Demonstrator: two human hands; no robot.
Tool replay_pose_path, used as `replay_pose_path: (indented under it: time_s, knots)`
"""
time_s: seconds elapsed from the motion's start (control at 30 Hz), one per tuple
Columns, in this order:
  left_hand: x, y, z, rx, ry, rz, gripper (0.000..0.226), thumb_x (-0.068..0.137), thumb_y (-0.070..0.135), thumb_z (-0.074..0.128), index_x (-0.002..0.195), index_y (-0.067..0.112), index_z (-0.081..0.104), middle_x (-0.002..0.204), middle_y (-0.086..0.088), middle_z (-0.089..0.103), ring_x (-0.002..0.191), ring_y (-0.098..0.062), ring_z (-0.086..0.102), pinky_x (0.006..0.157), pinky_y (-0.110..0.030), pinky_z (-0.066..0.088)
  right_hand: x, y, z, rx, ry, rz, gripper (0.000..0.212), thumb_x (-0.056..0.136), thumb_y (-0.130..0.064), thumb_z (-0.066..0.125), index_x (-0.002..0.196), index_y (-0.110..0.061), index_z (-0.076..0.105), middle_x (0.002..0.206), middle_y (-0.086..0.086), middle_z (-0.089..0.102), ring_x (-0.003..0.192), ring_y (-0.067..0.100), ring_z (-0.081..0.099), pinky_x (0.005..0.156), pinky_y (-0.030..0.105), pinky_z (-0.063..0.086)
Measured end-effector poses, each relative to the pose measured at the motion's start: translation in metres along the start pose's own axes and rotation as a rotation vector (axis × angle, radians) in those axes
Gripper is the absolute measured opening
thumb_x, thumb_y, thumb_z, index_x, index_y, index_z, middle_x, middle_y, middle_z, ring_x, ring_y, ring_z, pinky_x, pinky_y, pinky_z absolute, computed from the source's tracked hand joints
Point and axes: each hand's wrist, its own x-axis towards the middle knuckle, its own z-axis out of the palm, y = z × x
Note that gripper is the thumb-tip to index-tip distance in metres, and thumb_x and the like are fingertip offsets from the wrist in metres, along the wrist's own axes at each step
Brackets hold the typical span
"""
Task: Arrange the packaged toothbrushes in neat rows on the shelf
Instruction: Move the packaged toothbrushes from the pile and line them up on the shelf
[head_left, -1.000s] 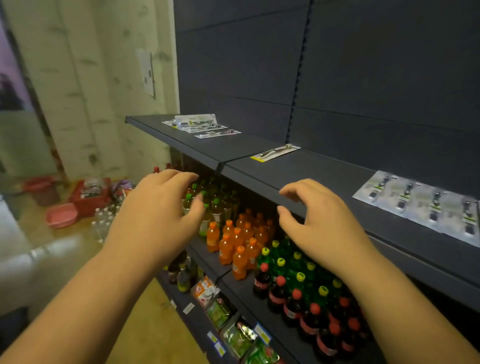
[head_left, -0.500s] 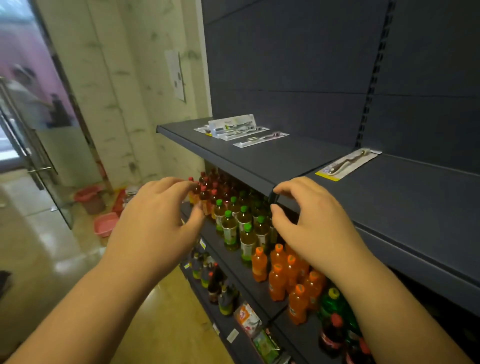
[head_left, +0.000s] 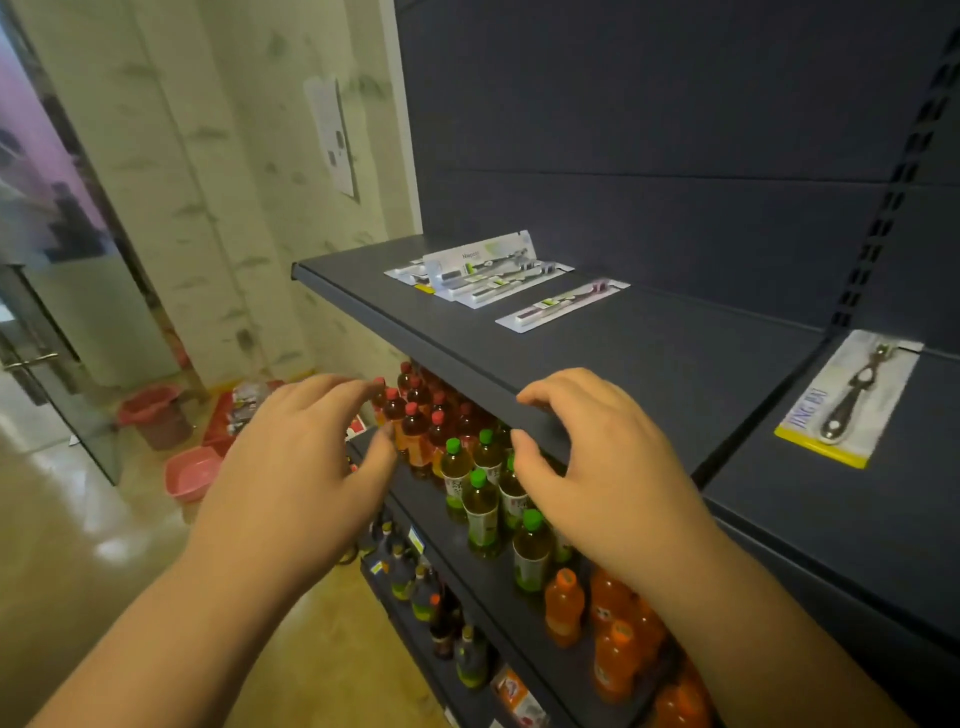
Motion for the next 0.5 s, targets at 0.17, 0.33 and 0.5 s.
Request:
replay_pose_path:
  time_s: [0.17, 0.33, 0.5]
  knots:
    - [0.053, -0.039, 0.022, -0.041, 0.015, 0.075, 0.04, 0.089, 0.036, 0.055, 0.127, 0.024, 0.059, 0.121, 0.006, 0.061, 0.115, -0.018, 0.052, 0.093, -0.036, 0.043, 0.045, -0.002, 0.024, -0.068, 0.001, 0.068, 0.033, 0.094, -0.04, 0.056, 0.125, -0.03, 0.056, 0.118, -0.02, 0.053, 0.112, -0.001, 0.047, 0.089, 0.02, 0.043]
    - [0.114, -0.105, 0.038, -0.085, 0.022, 0.142, 0.043, 0.088, 0.037, 0.055, 0.127, 0.022, 0.059, 0.123, 0.004, 0.061, 0.115, -0.02, 0.051, 0.095, -0.036, 0.042, 0.104, -0.019, 0.064, -0.139, 0.073, 0.144, 0.034, 0.093, -0.04, 0.056, 0.126, -0.03, 0.056, 0.121, -0.02, 0.053, 0.115, -0.002, 0.045, 0.09, 0.018, 0.037]
    - [0.162, -0.155, 0.066, -0.163, -0.01, 0.216, 0.044, 0.087, 0.037, 0.055, 0.128, 0.023, 0.058, 0.126, 0.003, 0.06, 0.119, -0.02, 0.05, 0.097, -0.036, 0.041, 0.143, -0.031, 0.108, -0.23, 0.081, 0.231, 0.035, 0.093, -0.039, 0.057, 0.126, -0.028, 0.057, 0.119, -0.017, 0.054, 0.11, -0.001, 0.046, 0.087, 0.019, 0.037]
